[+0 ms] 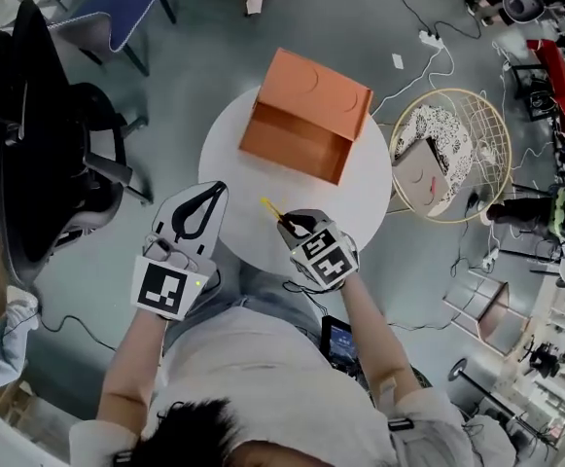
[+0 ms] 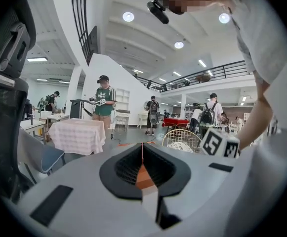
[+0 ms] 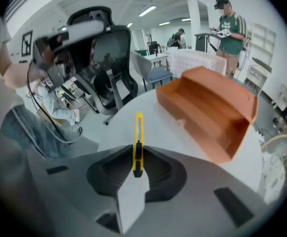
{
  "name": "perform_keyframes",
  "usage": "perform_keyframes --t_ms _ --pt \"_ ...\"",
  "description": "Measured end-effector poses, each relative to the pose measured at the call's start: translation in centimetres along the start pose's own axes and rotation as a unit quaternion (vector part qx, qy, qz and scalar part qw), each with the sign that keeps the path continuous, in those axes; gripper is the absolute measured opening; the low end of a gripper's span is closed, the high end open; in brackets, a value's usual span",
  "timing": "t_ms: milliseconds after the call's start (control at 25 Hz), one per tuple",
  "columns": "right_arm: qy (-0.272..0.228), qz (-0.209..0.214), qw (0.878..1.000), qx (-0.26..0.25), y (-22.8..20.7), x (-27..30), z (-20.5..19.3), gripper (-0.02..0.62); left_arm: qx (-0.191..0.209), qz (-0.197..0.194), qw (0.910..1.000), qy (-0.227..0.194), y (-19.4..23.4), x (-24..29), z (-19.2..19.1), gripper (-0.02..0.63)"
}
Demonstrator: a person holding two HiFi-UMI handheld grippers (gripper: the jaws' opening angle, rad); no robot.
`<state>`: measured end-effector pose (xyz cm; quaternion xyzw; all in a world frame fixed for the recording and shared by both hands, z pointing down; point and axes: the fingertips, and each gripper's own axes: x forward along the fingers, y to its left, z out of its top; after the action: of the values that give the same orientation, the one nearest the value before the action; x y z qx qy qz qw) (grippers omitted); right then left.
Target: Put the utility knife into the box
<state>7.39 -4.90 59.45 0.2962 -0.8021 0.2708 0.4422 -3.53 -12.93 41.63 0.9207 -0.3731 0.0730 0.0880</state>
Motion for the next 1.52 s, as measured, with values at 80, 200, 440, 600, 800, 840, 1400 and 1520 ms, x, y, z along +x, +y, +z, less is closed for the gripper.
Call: perform_keyframes --t_ms 80,200,440,600,800,840,1400,1520 --pt "0.027 -0.012 1.0 0.006 1.2 1.6 -2.8 0.072 0.001 0.003 1.0 -0.003 -1.5 -0.9 0.3 0.01" --pt "0.029 -0.035 0.999 0.015 1.6 2.4 -4.3 0.074 0.005 0.016 0.9999 -0.001 -3.7 -2.9 0.6 0.011" --pt "-0.052 -0.057 0.997 0.022 2.2 0.3 -2.2 0.101 0.015 0.056 0.9983 -0.001 -5.3 -7.4 0.8 0.011" --pt "-0.237 -0.045 0.968 0.072 3.9 -6.7 2.7 0.07 0.024 0.048 0.9982 -0.026 -5.8 -9.1 2.5 0.009" --pt "-0.429 -0.032 0.899 0.078 8.5 -17.2 9.0 0.009 0.071 -0.026 0.9945 -0.072 -7.9 -9.4 5.6 0.009" --pt "-0.447 -0.042 0.891 0.068 9.7 -18.9 9.9 0.009 0.08 -0.043 0.9927 -0.079 -8.6 -9.8 6.4 0.009" --pt "-0.531 -0.218 0.816 0.059 25.3 -28.1 10.9 0.008 0.113 -0.245 0.9594 -0.083 -14.6 -20.2 10.5 0.009" --pt "-0.529 -0.241 0.811 0.063 27.6 -28.7 10.5 0.008 0.113 -0.263 0.9541 -0.089 -15.3 -22.1 10.7 0.009"
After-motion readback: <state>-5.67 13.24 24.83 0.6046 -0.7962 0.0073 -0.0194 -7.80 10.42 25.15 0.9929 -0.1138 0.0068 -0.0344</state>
